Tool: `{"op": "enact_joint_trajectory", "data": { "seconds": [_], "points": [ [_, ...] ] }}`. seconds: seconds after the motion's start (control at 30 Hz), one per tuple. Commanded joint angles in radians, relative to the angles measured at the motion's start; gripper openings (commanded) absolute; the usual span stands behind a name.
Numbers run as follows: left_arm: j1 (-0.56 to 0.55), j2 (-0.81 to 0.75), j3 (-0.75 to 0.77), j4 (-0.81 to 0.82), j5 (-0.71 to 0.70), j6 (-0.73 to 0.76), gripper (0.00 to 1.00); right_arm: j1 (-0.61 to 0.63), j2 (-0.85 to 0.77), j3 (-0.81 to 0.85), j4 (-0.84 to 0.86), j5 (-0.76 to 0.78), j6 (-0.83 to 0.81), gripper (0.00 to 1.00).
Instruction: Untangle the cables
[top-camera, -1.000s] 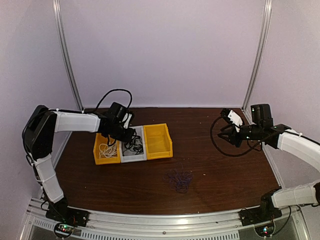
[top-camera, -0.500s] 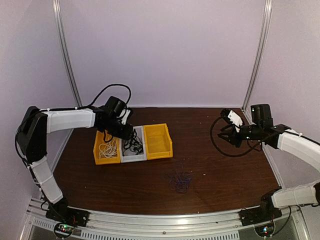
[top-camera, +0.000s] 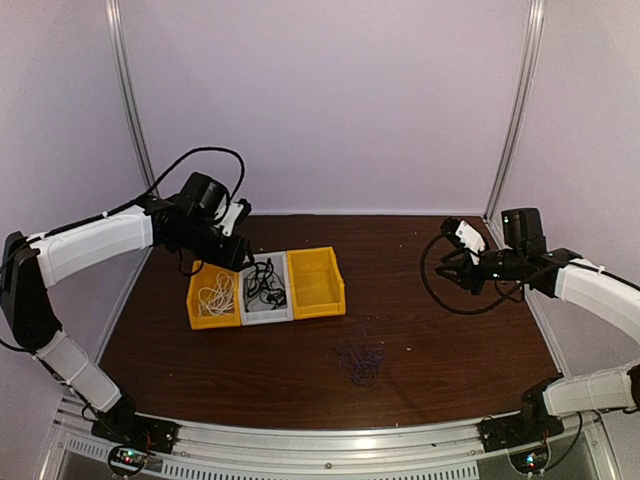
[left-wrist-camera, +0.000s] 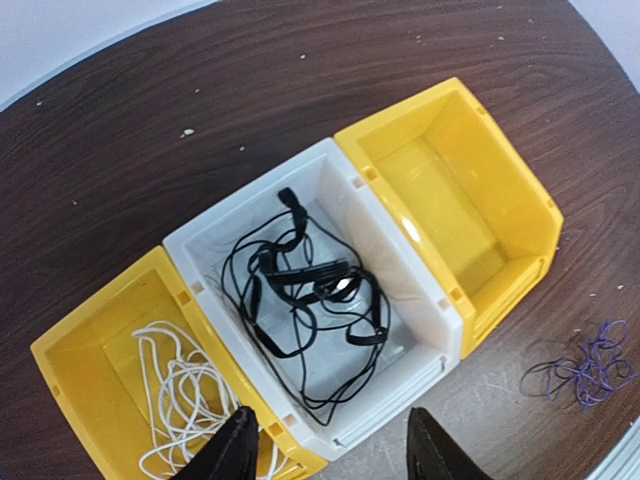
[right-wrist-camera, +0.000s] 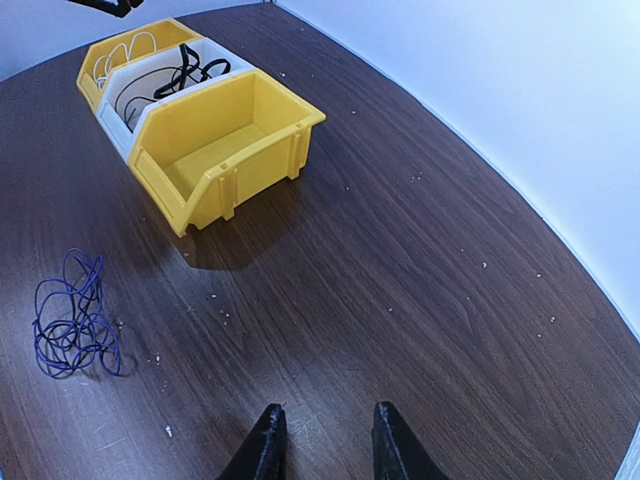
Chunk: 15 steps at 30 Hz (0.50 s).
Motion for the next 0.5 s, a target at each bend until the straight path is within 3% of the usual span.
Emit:
{"op": "enact_joint_trajectory", "data": {
  "seconds": [0.0, 0.17, 0.3, 0.47],
  "points": [
    [-0.002, -0.004, -0.022, 0.097, 0.131, -0.07, 0.52, -0.009, -0.011, -0.007, 0.009, 0.016, -0.004, 0.3],
    [-0.003, 0.087, -0.017, 0.217, 0.137, -0.091, 0.45, -0.009, -0.016, -0.009, 0.011, 0.015, -0.003, 0.3],
    [-0.003, 0.165, 0.011, 0.304, 0.085, -0.09, 0.42, -0.009, -0.015, -0.009, 0.009, 0.017, -0.005, 0.3],
    [0.0, 0.271, 0.044, 0.308, -0.032, -0.101, 0.29, -0.01, -0.015, -0.011, 0.01, 0.018, -0.007, 0.3]
  ]
}}
